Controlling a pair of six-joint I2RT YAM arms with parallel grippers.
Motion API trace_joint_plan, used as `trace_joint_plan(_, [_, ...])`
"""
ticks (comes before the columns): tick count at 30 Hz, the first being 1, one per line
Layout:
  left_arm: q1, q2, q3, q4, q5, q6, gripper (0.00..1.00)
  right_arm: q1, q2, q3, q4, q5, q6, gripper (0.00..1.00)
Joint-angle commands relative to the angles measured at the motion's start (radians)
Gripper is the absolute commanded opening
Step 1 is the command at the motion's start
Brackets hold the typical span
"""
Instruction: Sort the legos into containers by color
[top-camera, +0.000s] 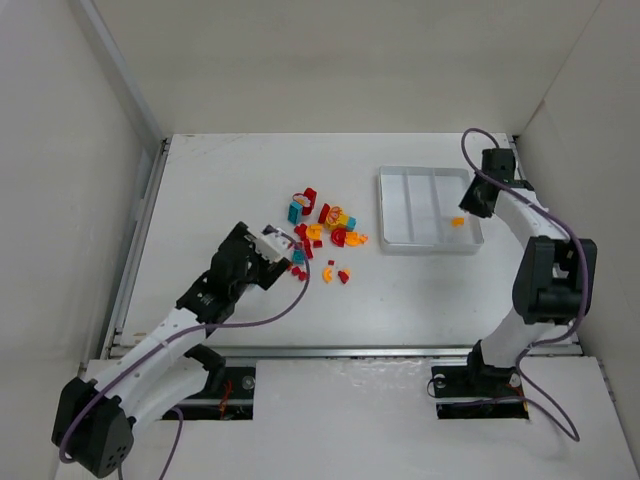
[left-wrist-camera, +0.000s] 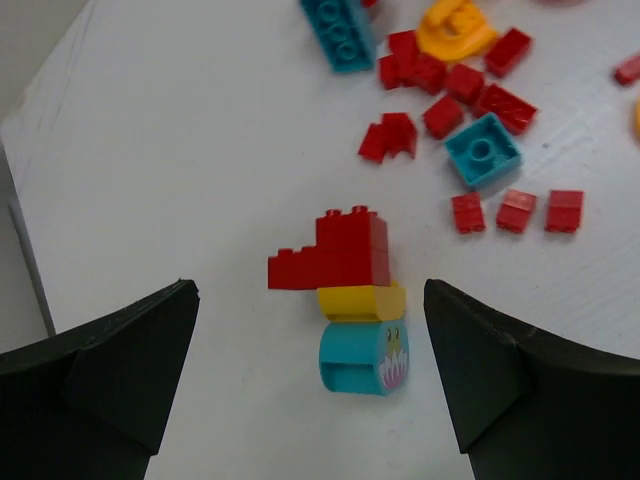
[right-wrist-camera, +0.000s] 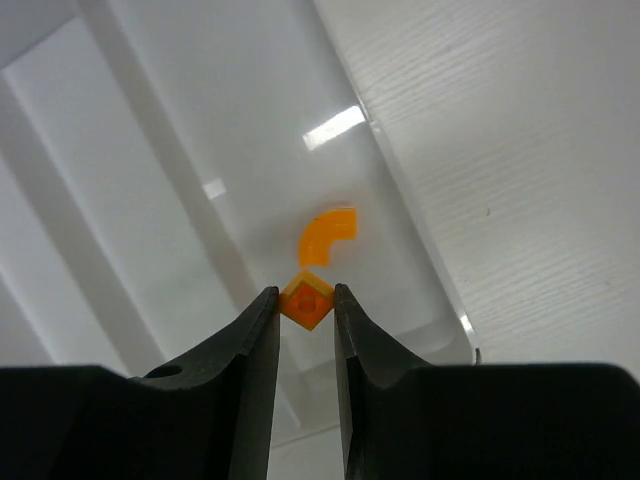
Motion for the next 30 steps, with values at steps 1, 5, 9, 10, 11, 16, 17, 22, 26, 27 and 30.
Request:
trace_joint_plan(1, [-0.042, 0.010, 0.071, -0.008, 0.237, 0.339, 0.93, -0.021, 0.082, 0.060, 0.040, -0.038, 0.007, 0.00])
trace_joint_plan(5, [-0.068, 0.056, 0.071, -0.008, 0.501, 0.810, 0.93, -0.021, 0.153, 0.127, 0.029, -0.065, -0.016, 0.29])
trace_joint_plan(9, [-0.077, 0.207, 0.149, -0.139, 0.757, 1.124, 0.93, -0.021, 0.142, 0.117, 0.038, -0.093, -0.039, 0.54])
trace_joint_plan(10, [-0.086, 0.252, 0.181, -0.190, 0.793, 1.166, 0.92, -0.021, 0.142, 0.116, 0.038, -0.093, -0.053, 0.60])
trace_joint_plan(11, [-0.086, 0.301, 0.218, -0.244, 0.843, 1.207, 0.88, -0.021, 0.130, 0.107, 0.038, -0.102, -0.053, 0.62])
trace_joint_plan(16, [-0.095, 0.595, 0.468, -0.526, 0.880, 1.425, 0.78, -0.012, 0.064, 0.077, 0.020, -0.102, -0.113, 0.65])
trace_joint_plan(17, [-0.095, 0.596, 0.468, -0.508, 0.881, 1.425, 0.78, 0.003, 0.017, 0.057, 0.020, -0.102, -0.137, 0.67])
trace_joint_plan(22, [-0.095, 0.544, 0.404, -0.499, 0.862, 1.395, 0.78, 0.292, -0.140, 0.000, 0.009, 0.106, -0.223, 0.67])
trace_joint_plan(26, [-0.105, 0.453, 0.322, -0.404, 0.836, 1.192, 0.78, 0.472, -0.198, -0.066, 0.046, 0.024, -0.245, 0.65])
trace_joint_plan(27, [-0.115, 0.405, 0.303, -0.337, 0.824, 1.125, 0.77, 0.506, -0.198, -0.092, 0.059, -0.005, -0.259, 0.64])
trace_joint_plan(30, [-0.124, 0.294, 0.208, -0.170, 0.729, 0.832, 0.77, 0.630, -0.133, -0.092, 0.087, -0.041, -0.286, 0.61])
